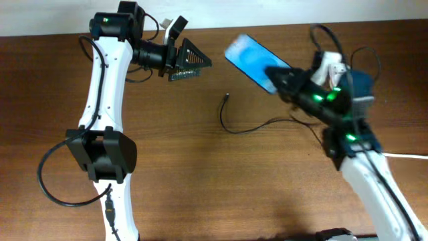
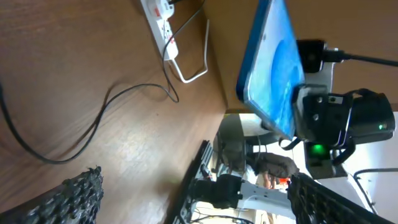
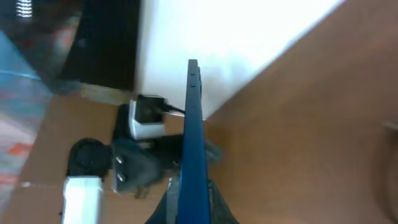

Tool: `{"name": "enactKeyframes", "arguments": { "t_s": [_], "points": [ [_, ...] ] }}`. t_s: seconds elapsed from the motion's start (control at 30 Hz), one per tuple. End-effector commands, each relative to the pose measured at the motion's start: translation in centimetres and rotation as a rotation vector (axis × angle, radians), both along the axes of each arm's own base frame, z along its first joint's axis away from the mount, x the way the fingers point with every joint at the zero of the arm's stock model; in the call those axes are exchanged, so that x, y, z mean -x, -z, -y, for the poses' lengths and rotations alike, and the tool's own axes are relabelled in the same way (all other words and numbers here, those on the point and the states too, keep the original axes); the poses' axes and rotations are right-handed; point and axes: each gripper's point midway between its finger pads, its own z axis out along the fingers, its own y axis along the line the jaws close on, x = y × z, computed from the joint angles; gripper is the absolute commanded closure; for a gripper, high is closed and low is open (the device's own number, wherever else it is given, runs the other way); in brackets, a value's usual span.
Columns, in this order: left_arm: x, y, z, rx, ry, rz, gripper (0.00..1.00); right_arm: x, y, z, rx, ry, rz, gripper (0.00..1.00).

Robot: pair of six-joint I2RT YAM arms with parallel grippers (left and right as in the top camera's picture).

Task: Plug charger to phone and switch on socket
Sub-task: 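Rotate the phone with the right gripper and regrasp it with the left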

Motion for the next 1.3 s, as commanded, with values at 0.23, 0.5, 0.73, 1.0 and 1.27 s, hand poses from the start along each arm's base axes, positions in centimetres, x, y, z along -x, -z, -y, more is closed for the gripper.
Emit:
{"name": "enactKeyframes", "arguments": {
  "t_s": [0.23,0.5,0.73,1.0,1.27],
  "points": [
    [-1.4,2.4,-0.7,0.320,-0.027,-0.102,0.01,-5.8,3.4,-4.5,-0.194,0.202,-0.095,0.96],
    [-4.0,4.5,-0.1,0.211,-0.112,-0.254,0.01,-5.6,4.1,-6.3,-0.181,0.275,-0.096,0.96],
    [-5.5,2.7,5.7,0.202,-0.110,-0.329,0.06,-6.1,4.2,-5.4,-0.258,0.403,-0.136,0.96],
    [-7.3,2.7,5.9,0.181,-0.201,-0.356,0.17,-6.5,6.3,-6.3,-0.361,0.467,-0.247,0.96],
    [-9.2,2.9,6.1,0.158,-0.303,-0.333,0.52,-6.9,7.5,-8.3,-0.341,0.440,-0.271,0.96]
  ]
}}
